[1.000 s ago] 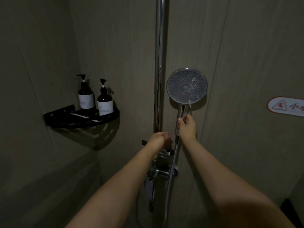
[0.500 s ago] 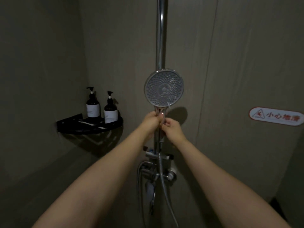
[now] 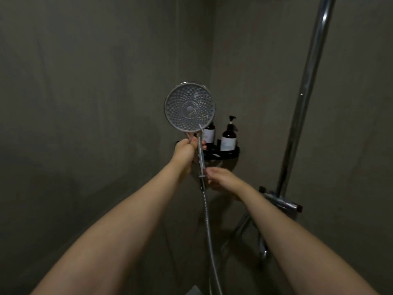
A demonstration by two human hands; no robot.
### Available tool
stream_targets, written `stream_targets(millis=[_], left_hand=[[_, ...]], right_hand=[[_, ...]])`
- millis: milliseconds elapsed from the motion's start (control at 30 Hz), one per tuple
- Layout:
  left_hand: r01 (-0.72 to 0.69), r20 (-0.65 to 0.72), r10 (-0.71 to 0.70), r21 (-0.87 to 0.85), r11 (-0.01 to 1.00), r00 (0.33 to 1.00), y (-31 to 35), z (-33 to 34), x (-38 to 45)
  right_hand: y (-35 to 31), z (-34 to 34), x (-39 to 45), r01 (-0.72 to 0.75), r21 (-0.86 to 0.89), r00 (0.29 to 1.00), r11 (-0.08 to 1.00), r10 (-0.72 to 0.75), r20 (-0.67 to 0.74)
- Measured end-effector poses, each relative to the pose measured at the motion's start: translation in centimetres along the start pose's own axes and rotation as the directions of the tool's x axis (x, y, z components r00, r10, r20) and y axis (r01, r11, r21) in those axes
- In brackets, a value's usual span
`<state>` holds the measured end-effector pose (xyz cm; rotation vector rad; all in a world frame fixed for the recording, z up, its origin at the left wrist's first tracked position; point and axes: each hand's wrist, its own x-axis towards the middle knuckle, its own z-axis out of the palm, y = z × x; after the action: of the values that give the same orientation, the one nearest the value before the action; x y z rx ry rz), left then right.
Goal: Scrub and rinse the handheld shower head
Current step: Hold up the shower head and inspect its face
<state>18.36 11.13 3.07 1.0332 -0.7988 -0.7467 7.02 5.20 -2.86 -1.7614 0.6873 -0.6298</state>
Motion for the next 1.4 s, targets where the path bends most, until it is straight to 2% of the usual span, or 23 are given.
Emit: stream_targets(millis=[133,267,433,500,533,633,667,700,733,800,867,900,967,1033,1100,1200,1233,1267,1300,1333,1400], left_hand=[[-0.03,-0.103,0.027,-0.03,0.999,0.994,1.6,-5.1,-0.7],[-0.034,-0.177,0.039,0.036,0.999,0.983,2.9,-8.9,-1.7],[-0.041,-0.249,0.056,0.067,0.997,0.967,4.1,-12.0,-2.4],[-0.054,-0.295,0.076,0.081,0.995,0.952,4.2,-12.7,-2.5],[-0.061,-0.315,0.083,0.08,0.995,0.945,4.2,-12.8,-2.5],[-0.084,-0.357,0.107,0.08,0.993,0.928,4.0,-12.2,-2.6],[-0.083,-0.359,0.116,0.106,0.991,0.926,3.9,-11.7,-2.6],[-0.079,-0.35,0.121,0.132,0.988,0.929,3.8,-11.2,-2.7],[-0.078,-0.33,0.121,0.142,0.987,0.936,3.8,-10.8,-2.8],[-0.068,-0.265,0.101,0.13,0.989,0.959,3.8,-10.3,-3.0],[-0.047,-0.194,0.065,0.094,0.994,0.979,3.7,-10.1,-3.1],[-0.037,-0.165,0.049,0.075,0.996,0.985,3.6,-9.9,-3.2],[-0.039,-0.144,0.045,0.042,0.998,0.989,3.7,-9.5,-3.3],[-0.071,-0.178,0.075,0.025,0.997,0.981,4.0,-8.9,-3.0],[-0.095,-0.238,0.107,0.062,0.994,0.965,3.9,-8.1,-2.7],[-0.092,-0.324,0.117,0.093,0.991,0.939,3.3,-7.2,-2.1],[-0.093,-0.345,0.112,0.071,0.993,0.932,3.2,-7.0,-2.0],[-0.098,-0.355,0.108,0.047,0.994,0.929,3.2,-7.0,-1.9],[-0.097,-0.355,0.106,0.044,0.994,0.929,3.1,-7.2,-1.8],[-0.09,-0.346,0.103,0.054,0.994,0.932,3.0,-7.4,-1.7],[-0.081,-0.335,0.09,0.043,0.996,0.938,3.0,-7.9,-1.8]], right_hand=[[0.5,6.1,-0.3,-0.108,0.156,0.975,0.982,0.074,0.209],[-0.1,10.4,0.3,-0.171,0.367,0.951,0.915,0.055,0.305],[-0.7,14.1,0.9,-0.169,0.468,0.936,0.868,-0.008,0.352],[-0.8,15.3,1.1,-0.093,0.394,0.95,0.914,-0.037,0.31],[-0.8,15.7,1.2,-0.031,0.305,0.964,0.952,-0.053,0.262],[-0.7,16.3,1.6,0.123,0.0,0.992,0.992,-0.123,-0.005],[-0.7,16.3,1.7,0.117,-0.02,0.99,0.993,-0.118,-0.083],[-0.5,16.2,1.7,0.1,0.012,0.99,0.995,-0.099,-0.096],[-0.5,16.0,1.4,0.076,0.09,0.996,0.993,-0.073,-0.043],[-0.8,15.1,1.0,-0.067,0.288,0.978,0.955,0.006,0.207],[-1.3,13.7,0.8,-0.214,0.296,0.901,0.931,0.071,0.429],[-1.4,13.3,0.8,-0.235,0.268,0.88,0.934,0.087,0.466],[-1.6,13.0,1.0,-0.213,0.222,0.913,0.951,0.113,0.392],[-1.9,13.2,1.1,-0.125,0.147,0.976,0.981,0.095,0.196],[-2.3,13.3,1.1,-0.049,0.055,0.999,0.997,0.05,-0.016],[-2.5,13.2,1.0,0.014,-0.125,0.941,0.992,-0.055,-0.333],[-2.5,13.1,1.0,0.008,-0.187,0.929,0.982,-0.077,-0.363],[-2.4,12.9,0.8,0.016,-0.21,0.946,0.978,-0.083,-0.314],[-2.3,12.6,0.9,0.048,-0.177,0.976,0.983,-0.083,-0.199],[-2.1,12.2,0.9,0.059,-0.1,0.997,0.993,-0.064,-0.048],[-1.7,11.1,0.8,-0.026,0.118,0.982,0.993,0.003,0.189]])
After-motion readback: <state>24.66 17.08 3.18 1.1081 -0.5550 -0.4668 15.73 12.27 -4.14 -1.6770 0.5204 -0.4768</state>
